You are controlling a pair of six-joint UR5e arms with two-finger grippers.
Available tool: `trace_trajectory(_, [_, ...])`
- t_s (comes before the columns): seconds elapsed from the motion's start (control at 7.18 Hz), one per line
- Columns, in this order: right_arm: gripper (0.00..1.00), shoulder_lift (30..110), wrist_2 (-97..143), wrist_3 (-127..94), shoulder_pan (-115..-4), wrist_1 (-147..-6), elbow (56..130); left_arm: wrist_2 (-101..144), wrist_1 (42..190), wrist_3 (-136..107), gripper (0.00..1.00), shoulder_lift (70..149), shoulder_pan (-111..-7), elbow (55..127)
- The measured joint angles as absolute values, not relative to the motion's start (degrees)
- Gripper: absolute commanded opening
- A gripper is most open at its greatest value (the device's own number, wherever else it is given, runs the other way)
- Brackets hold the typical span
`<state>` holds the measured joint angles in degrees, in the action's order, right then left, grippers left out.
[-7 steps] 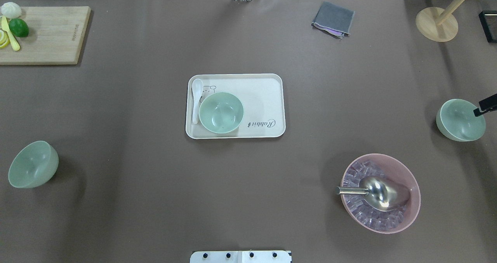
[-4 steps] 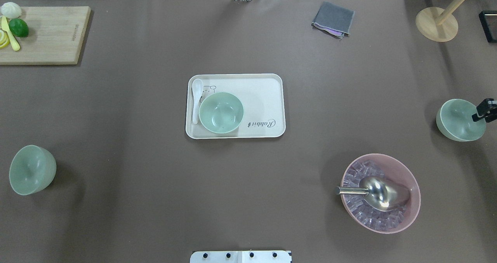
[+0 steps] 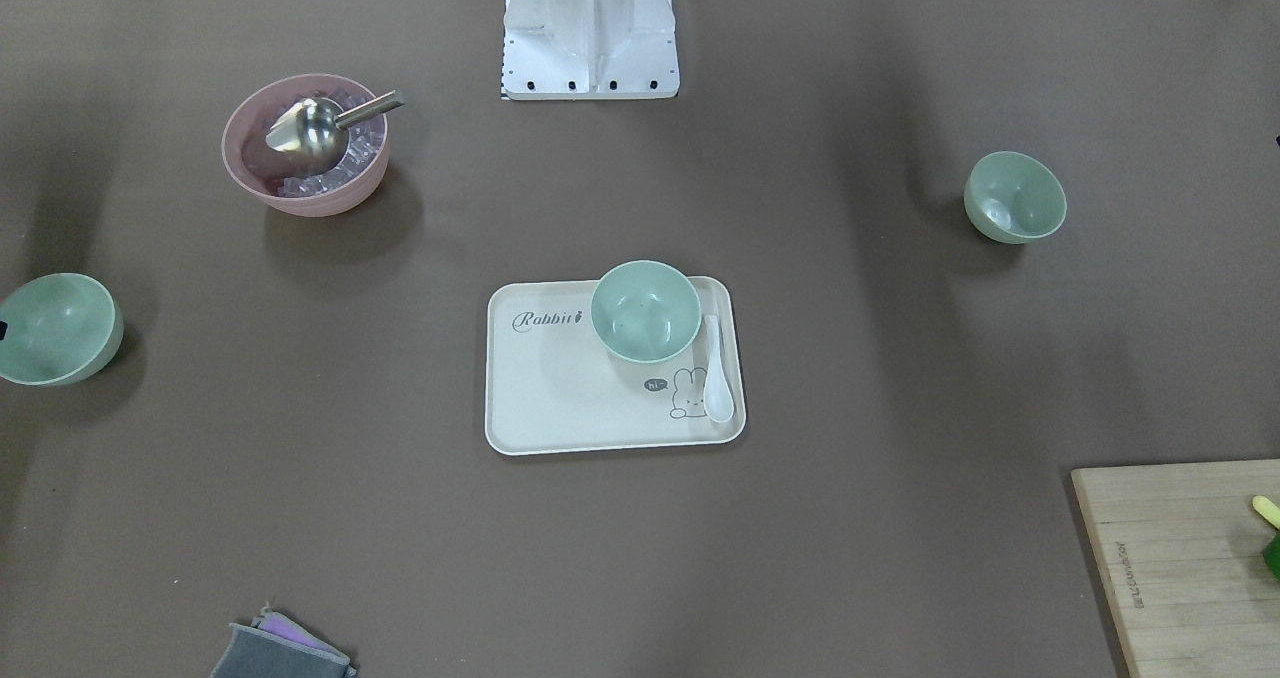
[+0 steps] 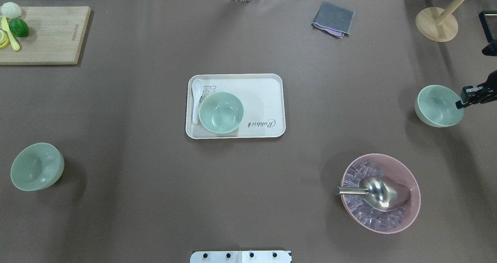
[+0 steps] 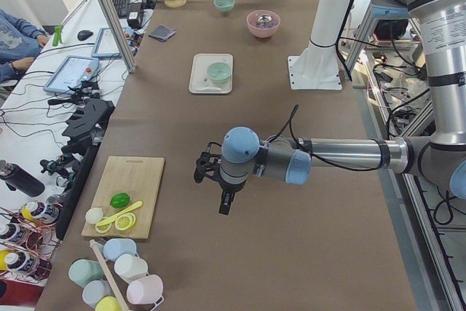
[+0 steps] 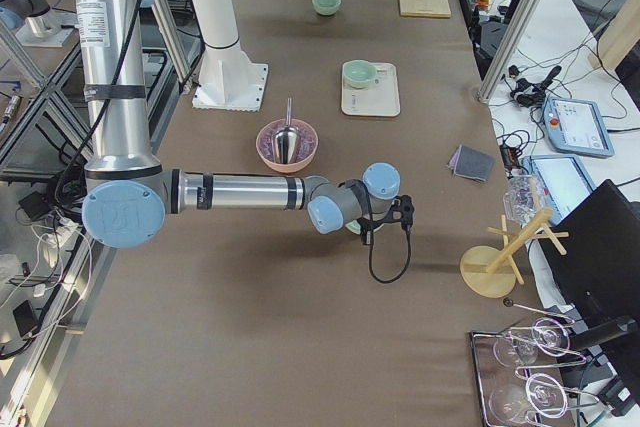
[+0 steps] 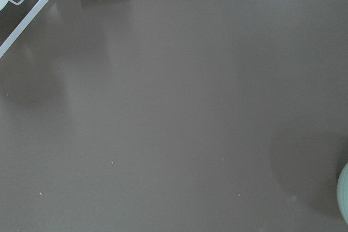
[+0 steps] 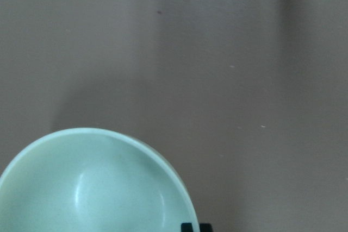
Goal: Stack green bowls together
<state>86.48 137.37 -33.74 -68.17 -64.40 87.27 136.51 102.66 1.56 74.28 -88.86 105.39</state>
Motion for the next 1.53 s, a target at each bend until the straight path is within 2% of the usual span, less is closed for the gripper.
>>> trace_trajectory(0.28, [0.0,79.16,136.45,-58.62,-59.84,-64.57,95.75,136.57,102.62,1.56,0.98,74.29,-88.81,105.18])
trace_trajectory(0.56, [0.0,68.28,130.39,-82.81,-50.22,-65.44,99.7,136.58,102.63,1.44,0.98,74.36,-88.56,104.95])
trace_trajectory(0.97, [0.0,54.77,117.13,-98.48,-38.18,-73.25,99.97,136.58,102.57,1.41,0.98,74.42,-88.13,104.79])
trace_trajectory(1.53, [0.0,50.14,108.19,-102.75,-32.17,-74.1,95.29,136.6,102.57,1.41,0.98,74.34,-87.96,104.77])
